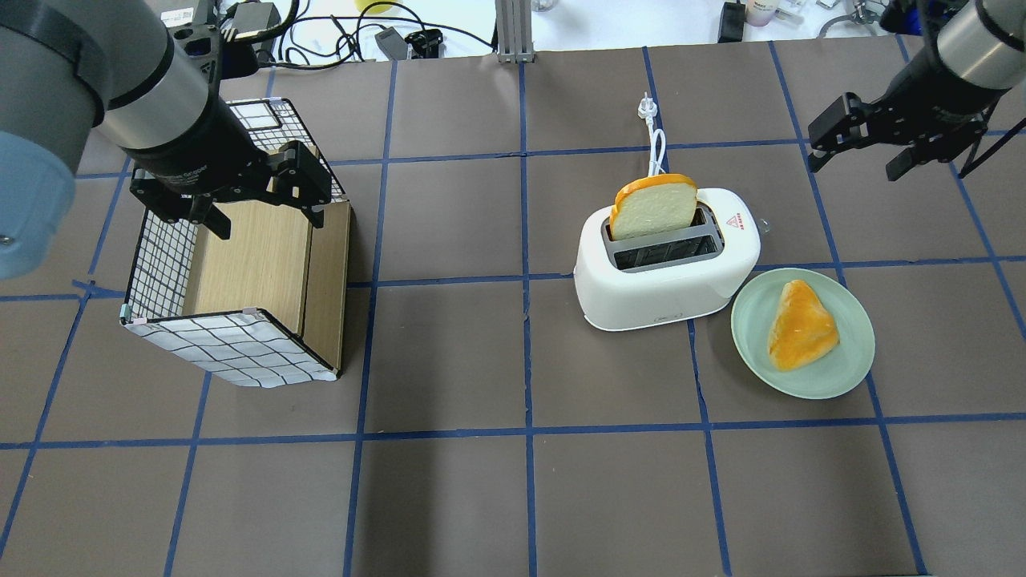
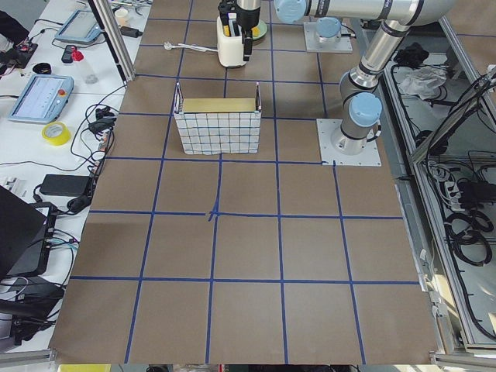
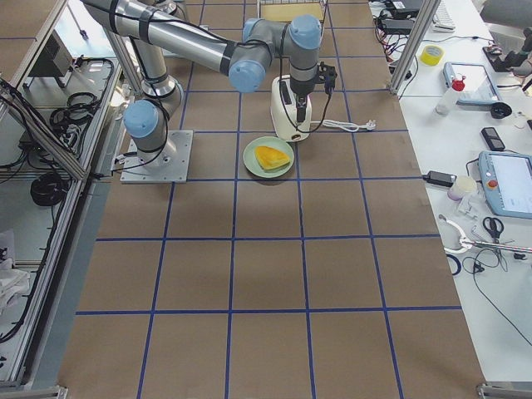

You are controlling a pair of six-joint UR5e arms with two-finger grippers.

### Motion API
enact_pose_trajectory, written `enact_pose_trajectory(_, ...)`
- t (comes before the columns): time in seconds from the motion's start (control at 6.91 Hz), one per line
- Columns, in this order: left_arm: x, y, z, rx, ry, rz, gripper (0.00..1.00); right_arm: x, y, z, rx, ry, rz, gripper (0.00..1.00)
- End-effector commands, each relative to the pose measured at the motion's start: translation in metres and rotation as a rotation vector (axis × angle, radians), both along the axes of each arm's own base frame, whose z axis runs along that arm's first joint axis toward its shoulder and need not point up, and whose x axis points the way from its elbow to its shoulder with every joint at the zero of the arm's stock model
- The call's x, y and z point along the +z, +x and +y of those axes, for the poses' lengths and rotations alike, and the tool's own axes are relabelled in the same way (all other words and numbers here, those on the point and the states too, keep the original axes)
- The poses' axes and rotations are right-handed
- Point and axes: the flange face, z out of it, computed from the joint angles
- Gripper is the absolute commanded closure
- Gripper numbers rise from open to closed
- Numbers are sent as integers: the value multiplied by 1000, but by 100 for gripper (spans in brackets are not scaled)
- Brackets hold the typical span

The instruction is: Press toaster with right arm

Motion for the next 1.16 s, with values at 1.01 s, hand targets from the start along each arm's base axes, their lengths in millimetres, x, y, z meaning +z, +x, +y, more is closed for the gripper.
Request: enact_pose_trajectory(1.01, -1, 0, 0, 0, 1, 0, 0, 22, 157, 21, -7, 32, 87, 0)
